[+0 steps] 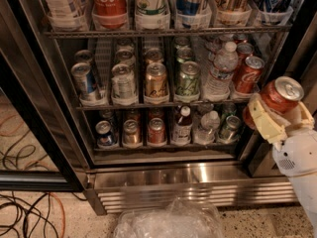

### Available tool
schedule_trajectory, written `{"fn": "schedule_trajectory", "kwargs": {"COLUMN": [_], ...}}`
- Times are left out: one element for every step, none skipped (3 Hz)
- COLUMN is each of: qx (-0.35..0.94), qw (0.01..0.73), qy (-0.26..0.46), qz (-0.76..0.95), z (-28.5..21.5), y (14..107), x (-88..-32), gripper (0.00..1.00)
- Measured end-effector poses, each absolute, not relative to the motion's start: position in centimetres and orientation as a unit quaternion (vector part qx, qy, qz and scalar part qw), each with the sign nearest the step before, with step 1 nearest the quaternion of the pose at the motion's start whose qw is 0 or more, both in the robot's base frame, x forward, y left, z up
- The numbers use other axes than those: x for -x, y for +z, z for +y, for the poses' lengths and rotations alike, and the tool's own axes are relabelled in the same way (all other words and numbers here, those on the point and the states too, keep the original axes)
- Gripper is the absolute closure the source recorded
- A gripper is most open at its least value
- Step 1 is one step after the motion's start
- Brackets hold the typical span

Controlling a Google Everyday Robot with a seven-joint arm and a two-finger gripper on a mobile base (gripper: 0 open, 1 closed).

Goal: Pick coke can from middle shelf of fridge

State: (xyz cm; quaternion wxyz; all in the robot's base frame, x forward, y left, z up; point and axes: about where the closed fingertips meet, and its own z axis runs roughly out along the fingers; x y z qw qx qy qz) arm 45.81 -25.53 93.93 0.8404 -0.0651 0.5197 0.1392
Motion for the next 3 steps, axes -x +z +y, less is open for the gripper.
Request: {"fn": "schedule_trajectory", "kwargs": {"qx": [0.115,0.175,0.223], "qw": [0.833,0.802,0.766], "qy": [0.167,0.202,0.234], "qz": [0.515,0.535,0.555], "z": [-23.2,-19.7,-16.9], "y": [94.8,93.2,90.9], "x": [-45.9,-45.7,-44.9], "gripper": [1.00,1.00,1.00]}}
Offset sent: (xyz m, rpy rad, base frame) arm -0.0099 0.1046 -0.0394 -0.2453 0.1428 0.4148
